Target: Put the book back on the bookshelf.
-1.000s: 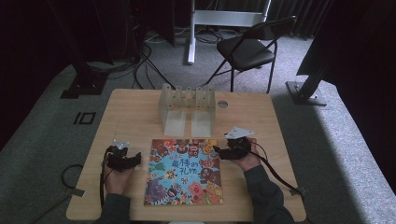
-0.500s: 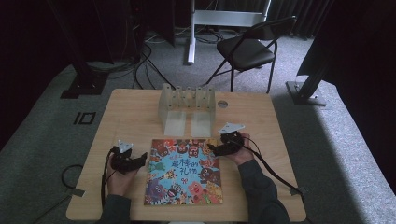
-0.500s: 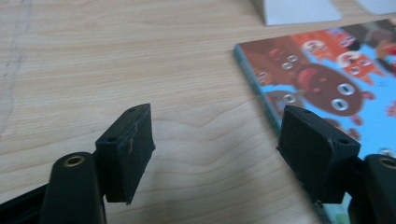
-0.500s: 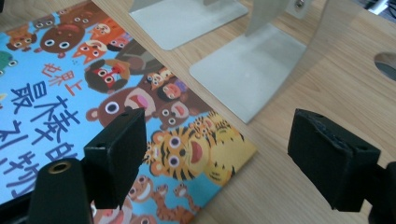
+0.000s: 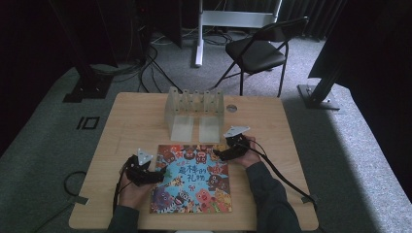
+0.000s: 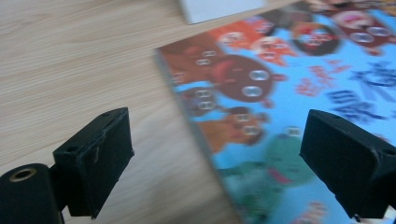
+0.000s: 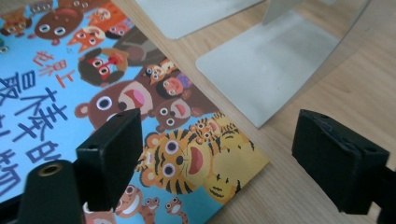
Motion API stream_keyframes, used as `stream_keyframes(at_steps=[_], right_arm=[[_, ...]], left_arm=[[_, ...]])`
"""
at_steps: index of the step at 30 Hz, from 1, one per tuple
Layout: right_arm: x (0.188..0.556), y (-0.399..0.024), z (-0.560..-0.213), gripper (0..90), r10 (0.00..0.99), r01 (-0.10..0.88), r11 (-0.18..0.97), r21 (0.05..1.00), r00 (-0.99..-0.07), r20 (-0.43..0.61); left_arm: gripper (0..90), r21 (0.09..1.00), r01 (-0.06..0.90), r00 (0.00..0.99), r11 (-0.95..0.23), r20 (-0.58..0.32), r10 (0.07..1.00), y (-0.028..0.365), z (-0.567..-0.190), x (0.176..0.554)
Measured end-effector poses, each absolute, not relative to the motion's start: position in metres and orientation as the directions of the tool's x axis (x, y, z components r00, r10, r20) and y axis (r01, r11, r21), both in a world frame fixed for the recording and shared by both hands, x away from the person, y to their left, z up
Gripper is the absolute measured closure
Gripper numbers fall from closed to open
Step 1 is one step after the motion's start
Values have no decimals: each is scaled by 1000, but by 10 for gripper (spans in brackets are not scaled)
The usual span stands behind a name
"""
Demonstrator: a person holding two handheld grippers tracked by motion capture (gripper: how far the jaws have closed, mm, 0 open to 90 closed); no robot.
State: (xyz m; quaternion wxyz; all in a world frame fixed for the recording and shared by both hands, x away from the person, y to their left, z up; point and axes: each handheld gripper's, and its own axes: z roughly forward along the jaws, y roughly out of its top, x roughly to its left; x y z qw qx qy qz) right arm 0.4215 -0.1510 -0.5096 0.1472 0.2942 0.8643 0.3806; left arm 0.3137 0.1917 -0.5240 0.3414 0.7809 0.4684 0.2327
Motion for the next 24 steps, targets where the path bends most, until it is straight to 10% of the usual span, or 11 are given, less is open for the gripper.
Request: stream_keyframes(at_steps=[24], right_arm=[[437, -153, -541, 146, 613, 500, 513, 697, -782, 109]], left_arm=[[84, 763, 463, 683, -451, 18, 730, 135, -528, 270]])
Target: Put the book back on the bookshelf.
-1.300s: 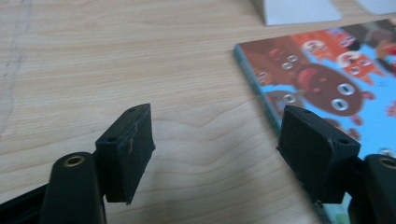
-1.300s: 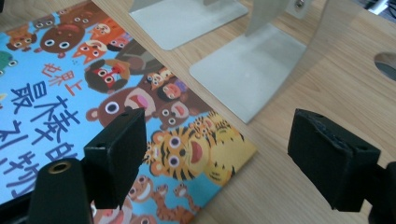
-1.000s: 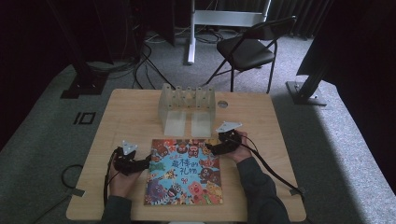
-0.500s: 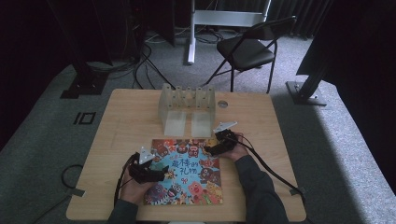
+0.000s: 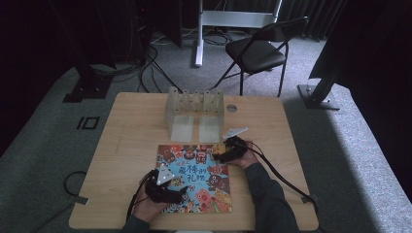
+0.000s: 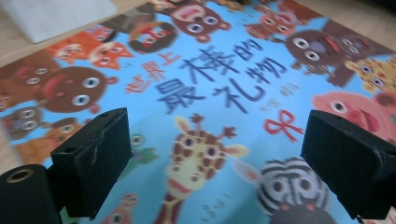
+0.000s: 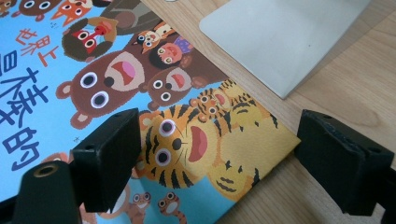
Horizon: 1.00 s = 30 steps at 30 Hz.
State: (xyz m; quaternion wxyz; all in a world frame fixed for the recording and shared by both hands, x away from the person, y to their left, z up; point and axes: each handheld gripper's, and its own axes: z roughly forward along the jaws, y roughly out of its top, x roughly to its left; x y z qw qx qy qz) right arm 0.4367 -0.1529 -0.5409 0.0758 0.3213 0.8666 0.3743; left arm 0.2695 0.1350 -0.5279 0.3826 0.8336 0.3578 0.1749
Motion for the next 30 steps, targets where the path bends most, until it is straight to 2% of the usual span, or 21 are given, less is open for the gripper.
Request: stream_keyframes(at_steps=[5, 6, 9, 20, 25, 30], right_arm=[[439, -155, -540, 147, 614, 520, 491, 699, -776, 146], [439, -156, -539, 148, 613, 524, 480, 704, -774, 159], [440, -163, -539, 149, 615, 554, 409, 725, -755, 230], [438, -167, -526, 150, 592, 542, 395, 742, -768, 246], [436, -167, -519, 154, 593, 528, 376, 762, -768, 240], [435, -168, -511, 154, 590, 520, 352, 778, -769, 247]], left_arm=[[79, 755, 436, 720, -491, 35, 694, 125, -529, 263], [79, 742, 425, 749, -519, 34, 661, 120, -530, 259], [79, 731, 401, 777, -552, 49, 628, 113, -531, 254], [79, 714, 335, 818, -615, 103, 565, 97, -532, 239], [28, 704, 314, 832, -638, 119, 541, 88, -530, 231], [14, 676, 281, 833, -682, 181, 523, 79, -534, 225]])
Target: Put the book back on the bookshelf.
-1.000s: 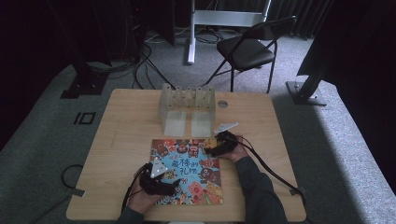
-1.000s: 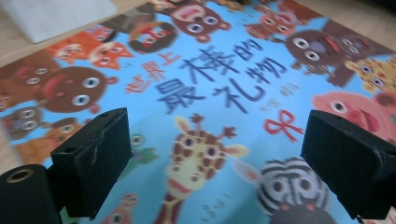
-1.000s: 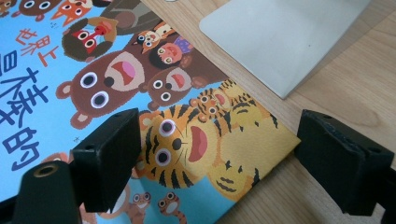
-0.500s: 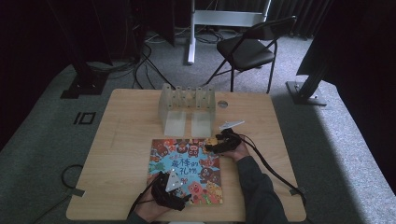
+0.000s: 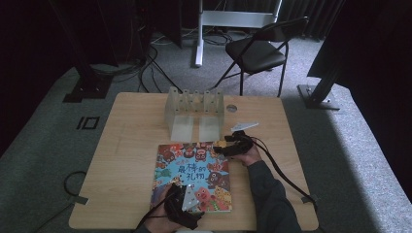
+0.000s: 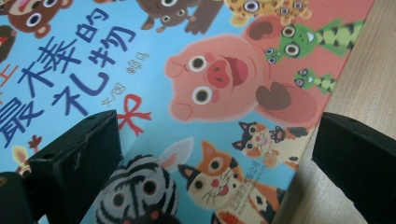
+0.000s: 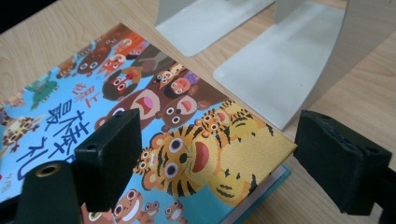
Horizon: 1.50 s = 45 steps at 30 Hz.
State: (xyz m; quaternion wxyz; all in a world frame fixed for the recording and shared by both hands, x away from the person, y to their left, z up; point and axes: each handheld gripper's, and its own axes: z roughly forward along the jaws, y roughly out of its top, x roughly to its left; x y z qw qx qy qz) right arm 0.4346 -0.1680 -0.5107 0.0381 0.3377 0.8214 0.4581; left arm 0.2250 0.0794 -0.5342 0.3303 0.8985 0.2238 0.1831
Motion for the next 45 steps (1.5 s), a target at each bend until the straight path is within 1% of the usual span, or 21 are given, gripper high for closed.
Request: stream_keyframes(at_steps=[3, 11, 16, 24, 26, 30, 34, 42, 45], right_arm=[[434, -169, -506, 153, 584, 516, 345, 784, -772, 251], [435, -169, -506, 153, 584, 529, 345, 775, -768, 263], [435, -170, -504, 153, 579, 532, 325, 782, -766, 280], [433, -170, -495, 167, 573, 513, 331, 792, -776, 263], [433, -170, -495, 167, 591, 508, 331, 795, -769, 245], [434, -169, -498, 197, 591, 530, 340, 777, -763, 262], [431, -165, -498, 288, 581, 531, 356, 769, -770, 263], [428, -165, -494, 359, 569, 548, 325, 770, -764, 304], [426, -165, -491, 362, 556, 553, 327, 766, -768, 317]], left_arm=[[13, 675, 269, 827, -687, 203, 524, 74, -535, 225], [5, 669, 268, 822, -694, 217, 527, 70, -536, 227], [4, 676, 259, 819, -690, 225, 528, 70, -536, 227], [6, 725, 207, 801, -657, 260, 540, 75, -526, 223], [5, 734, 202, 790, -648, 269, 551, 76, -524, 222], [7, 744, 204, 787, -637, 262, 559, 79, -522, 223], [7, 741, 203, 784, -640, 269, 559, 78, -521, 222], [6, 753, 204, 787, -625, 253, 562, 81, -517, 222], [7, 756, 204, 787, -622, 252, 564, 82, -516, 222]])
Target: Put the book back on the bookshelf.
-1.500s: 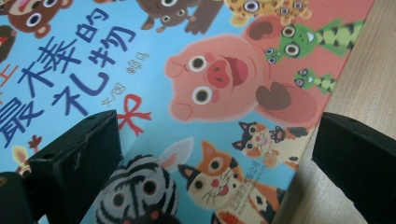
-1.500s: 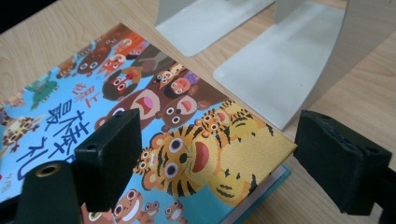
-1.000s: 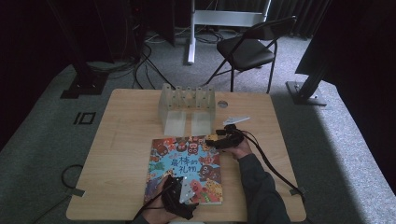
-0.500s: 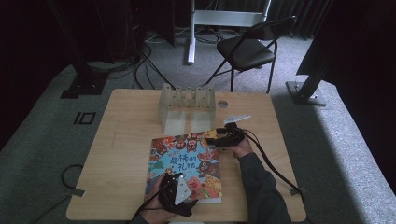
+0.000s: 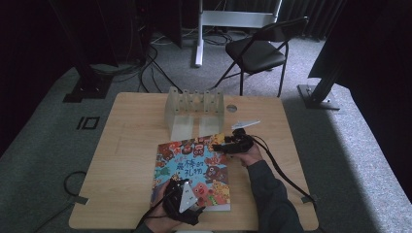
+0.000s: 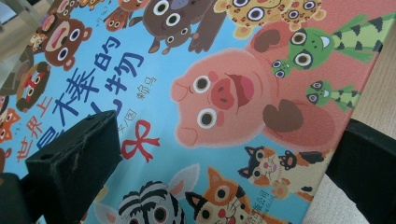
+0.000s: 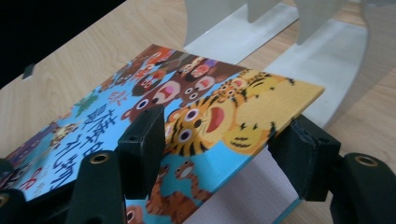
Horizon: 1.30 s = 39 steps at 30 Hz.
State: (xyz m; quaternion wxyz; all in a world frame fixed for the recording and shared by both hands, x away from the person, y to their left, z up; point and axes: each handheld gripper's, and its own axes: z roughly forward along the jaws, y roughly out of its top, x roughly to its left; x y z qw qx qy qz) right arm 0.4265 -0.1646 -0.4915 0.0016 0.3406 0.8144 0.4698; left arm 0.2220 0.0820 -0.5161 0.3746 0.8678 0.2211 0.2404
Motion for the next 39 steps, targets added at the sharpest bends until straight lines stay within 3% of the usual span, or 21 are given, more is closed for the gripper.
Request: stream_keyframes(at_steps=[6, 13, 24, 34, 37, 39], right_arm=[[424, -161, -489, 299, 544, 554, 326, 766, -772, 328], [424, -160, -487, 376, 566, 562, 346, 751, -764, 311], [425, -162, -483, 425, 557, 564, 327, 758, -764, 327], [426, -162, -481, 437, 553, 566, 327, 756, -764, 333], [427, -163, -480, 445, 550, 568, 329, 755, -765, 335], [427, -163, -480, 453, 547, 568, 329, 754, -766, 338]], left_arm=[[7, 758, 210, 789, -618, 242, 564, 83, -516, 223], [14, 756, 222, 801, -616, 220, 558, 83, -516, 222], [15, 774, 208, 830, -598, 183, 526, 86, -505, 214], [59, 798, 213, 833, -564, 154, 532, 95, -494, 218], [150, 806, 211, 828, -553, 154, 540, 100, -495, 220], [155, 806, 219, 823, -549, 149, 547, 103, -495, 222]])
